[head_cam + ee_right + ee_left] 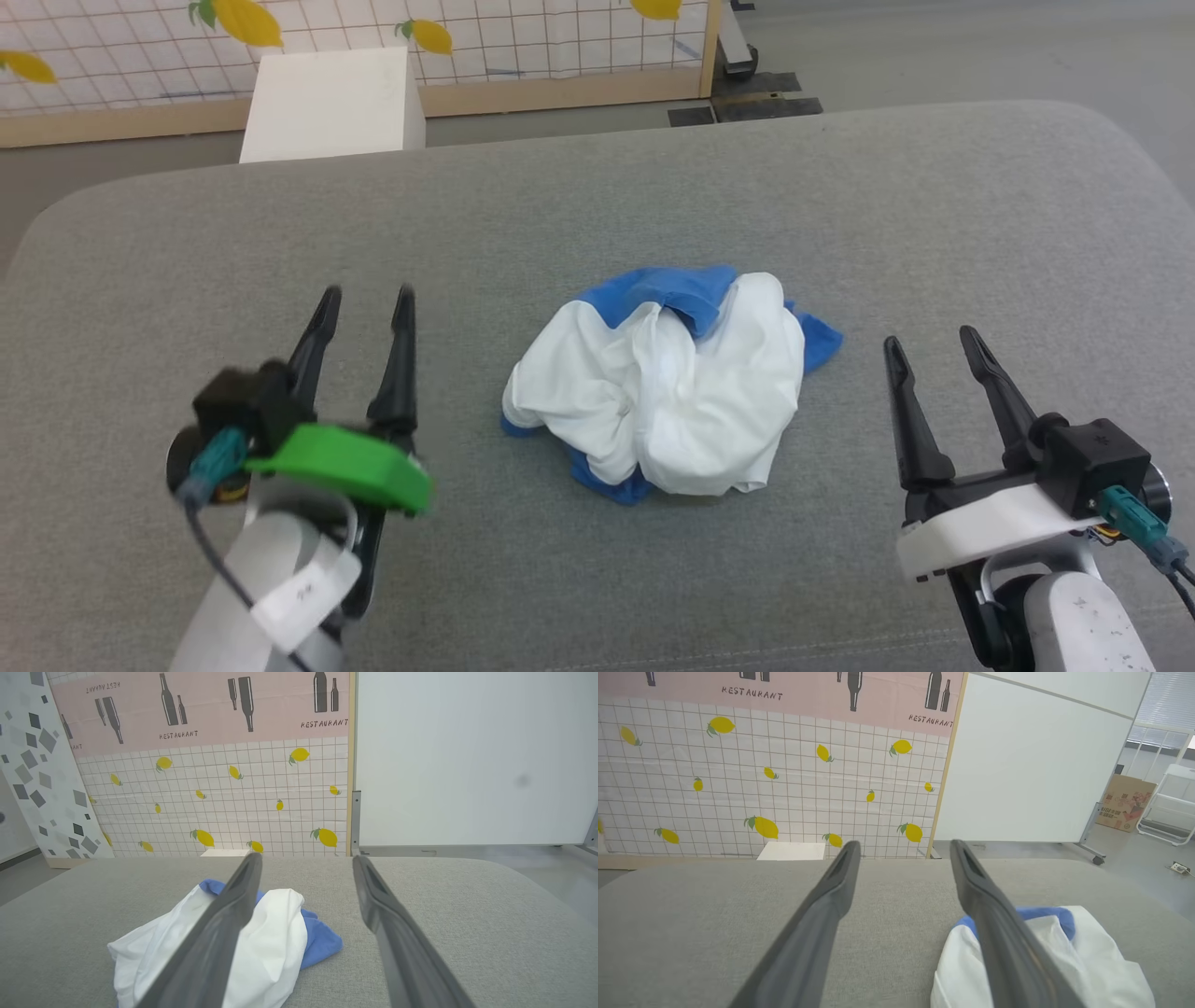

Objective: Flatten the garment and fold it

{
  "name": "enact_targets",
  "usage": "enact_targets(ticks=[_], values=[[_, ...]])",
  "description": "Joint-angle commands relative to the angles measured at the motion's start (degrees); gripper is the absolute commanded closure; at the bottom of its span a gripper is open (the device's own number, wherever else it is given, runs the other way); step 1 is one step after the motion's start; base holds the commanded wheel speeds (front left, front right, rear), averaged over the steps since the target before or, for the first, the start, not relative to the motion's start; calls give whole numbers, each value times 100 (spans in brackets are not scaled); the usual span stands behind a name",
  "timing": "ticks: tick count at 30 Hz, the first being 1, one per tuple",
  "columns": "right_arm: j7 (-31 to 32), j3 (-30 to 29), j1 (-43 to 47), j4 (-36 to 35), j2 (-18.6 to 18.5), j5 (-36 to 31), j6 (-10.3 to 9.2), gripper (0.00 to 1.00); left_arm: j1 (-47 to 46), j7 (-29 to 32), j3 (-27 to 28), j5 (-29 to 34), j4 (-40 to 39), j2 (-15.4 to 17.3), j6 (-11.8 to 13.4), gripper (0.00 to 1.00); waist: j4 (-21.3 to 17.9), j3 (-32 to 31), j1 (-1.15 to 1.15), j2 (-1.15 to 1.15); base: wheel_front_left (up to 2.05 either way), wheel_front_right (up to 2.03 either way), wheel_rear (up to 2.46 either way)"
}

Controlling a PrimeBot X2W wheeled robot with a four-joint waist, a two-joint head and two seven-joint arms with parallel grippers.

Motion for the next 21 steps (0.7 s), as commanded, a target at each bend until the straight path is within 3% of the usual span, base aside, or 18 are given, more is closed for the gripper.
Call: enact_targets(ticks=[1,10,21], values=[[15,-14,93,-32,0,-32,-10,0,265,-25,128,118,-129,17,-11,0,53,-14,0,0,0,0,0],[59,-66,129,-64,0,-18,-10,0,1251,-25,822,580,-775,-216,-68,0,232,2,0,0,0,0,0],[259,115,-127,58,0,109,-10,0,1330,-26,1066,910,-830,-522,-320,0,403,86,0,0,0,0,0]])
